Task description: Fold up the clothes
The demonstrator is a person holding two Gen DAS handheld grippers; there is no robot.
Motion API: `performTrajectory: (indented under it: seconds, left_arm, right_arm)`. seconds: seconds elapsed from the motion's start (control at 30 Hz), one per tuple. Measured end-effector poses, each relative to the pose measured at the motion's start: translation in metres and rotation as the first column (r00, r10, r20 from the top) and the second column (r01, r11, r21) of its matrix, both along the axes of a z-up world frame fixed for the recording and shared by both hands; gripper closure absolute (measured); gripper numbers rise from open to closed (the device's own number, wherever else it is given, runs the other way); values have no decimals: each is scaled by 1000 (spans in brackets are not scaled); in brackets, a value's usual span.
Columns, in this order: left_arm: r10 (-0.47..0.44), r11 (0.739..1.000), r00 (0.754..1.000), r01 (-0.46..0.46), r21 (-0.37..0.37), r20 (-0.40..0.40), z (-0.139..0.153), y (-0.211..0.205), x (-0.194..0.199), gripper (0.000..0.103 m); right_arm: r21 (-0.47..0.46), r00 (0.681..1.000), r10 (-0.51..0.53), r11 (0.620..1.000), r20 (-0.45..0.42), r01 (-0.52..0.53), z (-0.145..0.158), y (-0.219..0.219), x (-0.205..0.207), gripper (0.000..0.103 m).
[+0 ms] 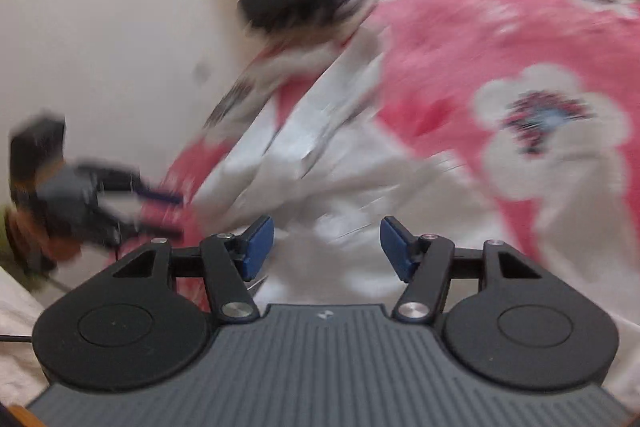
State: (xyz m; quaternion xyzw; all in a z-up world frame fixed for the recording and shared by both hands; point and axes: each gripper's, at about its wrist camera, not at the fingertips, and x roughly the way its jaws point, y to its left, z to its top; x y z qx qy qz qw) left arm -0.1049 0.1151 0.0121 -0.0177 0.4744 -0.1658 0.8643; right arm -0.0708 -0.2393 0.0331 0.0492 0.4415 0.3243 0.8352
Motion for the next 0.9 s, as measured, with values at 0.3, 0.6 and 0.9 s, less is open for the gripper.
performTrajectory:
  seconds: [0.3, 0.6, 0.9]
  left_arm:
    - [-25, 995, 998, 30, -95, 58, 14, 17, -7, 40]
    - [-371, 929, 928, 370, 29, 47, -27, -76, 14, 40]
    - [-338, 940, 941, 336, -49, -27, -61, -88, 40, 92]
  right_arm:
    - [-96, 947, 306, 944, -98, -315, -54, 115, 8, 42]
    - [-276, 972, 217, 932, -91, -234, -79, 124, -19, 75]
    - [-285, 998, 23, 958, 55, -6, -50, 89, -32, 97]
